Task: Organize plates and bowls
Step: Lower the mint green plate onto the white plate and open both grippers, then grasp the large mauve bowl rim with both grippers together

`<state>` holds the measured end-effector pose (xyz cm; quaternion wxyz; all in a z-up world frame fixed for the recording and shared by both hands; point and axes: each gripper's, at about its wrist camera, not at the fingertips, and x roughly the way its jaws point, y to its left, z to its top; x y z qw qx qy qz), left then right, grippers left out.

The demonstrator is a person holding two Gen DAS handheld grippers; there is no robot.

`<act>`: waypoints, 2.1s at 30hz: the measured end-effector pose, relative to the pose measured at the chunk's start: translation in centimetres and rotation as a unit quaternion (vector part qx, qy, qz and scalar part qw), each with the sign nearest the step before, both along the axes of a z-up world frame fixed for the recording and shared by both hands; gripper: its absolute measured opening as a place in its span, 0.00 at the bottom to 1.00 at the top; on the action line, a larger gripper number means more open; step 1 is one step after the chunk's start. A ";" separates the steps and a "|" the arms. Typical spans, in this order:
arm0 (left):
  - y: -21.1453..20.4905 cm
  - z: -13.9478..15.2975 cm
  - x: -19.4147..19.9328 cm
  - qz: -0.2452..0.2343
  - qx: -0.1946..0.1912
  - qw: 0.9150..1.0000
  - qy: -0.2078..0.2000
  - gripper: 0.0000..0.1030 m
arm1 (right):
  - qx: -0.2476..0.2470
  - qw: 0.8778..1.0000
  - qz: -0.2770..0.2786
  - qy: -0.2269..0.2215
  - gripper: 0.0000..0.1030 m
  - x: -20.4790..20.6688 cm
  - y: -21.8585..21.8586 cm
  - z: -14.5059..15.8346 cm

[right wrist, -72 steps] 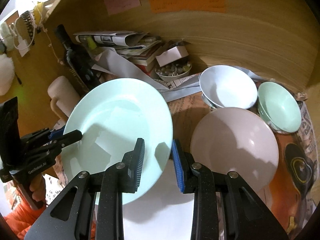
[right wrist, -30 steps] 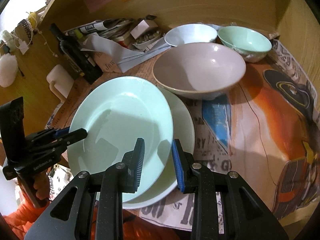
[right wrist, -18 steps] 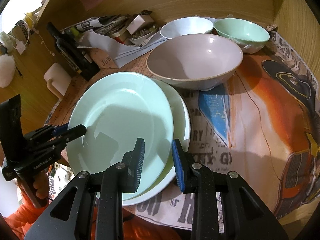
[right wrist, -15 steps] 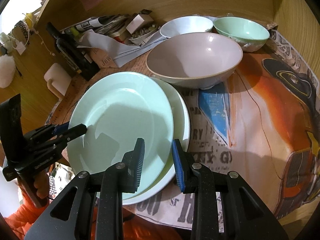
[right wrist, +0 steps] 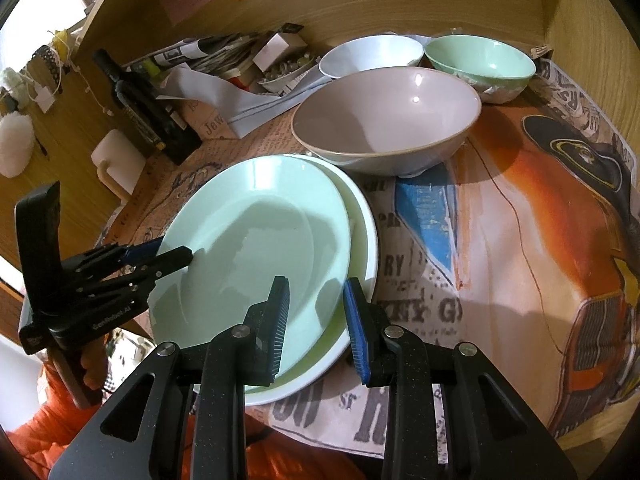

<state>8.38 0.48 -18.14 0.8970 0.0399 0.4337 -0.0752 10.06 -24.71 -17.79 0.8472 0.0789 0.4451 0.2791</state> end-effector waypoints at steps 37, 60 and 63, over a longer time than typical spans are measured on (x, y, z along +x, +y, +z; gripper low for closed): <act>-3.5 7.3 9.0 -0.039 -0.027 0.997 -0.059 0.88 | -0.019 0.978 -0.140 -0.153 0.65 5.5 -4.7 5.6; -6.6 1.5 17.7 -0.080 -0.046 0.993 0.068 0.50 | -0.014 0.989 -0.128 -0.068 0.43 11.4 -4.5 0.5; -7.3 1.2 17.7 -0.095 -0.048 0.992 0.074 0.39 | -0.010 0.990 -0.124 -0.060 0.35 11.7 -4.4 0.2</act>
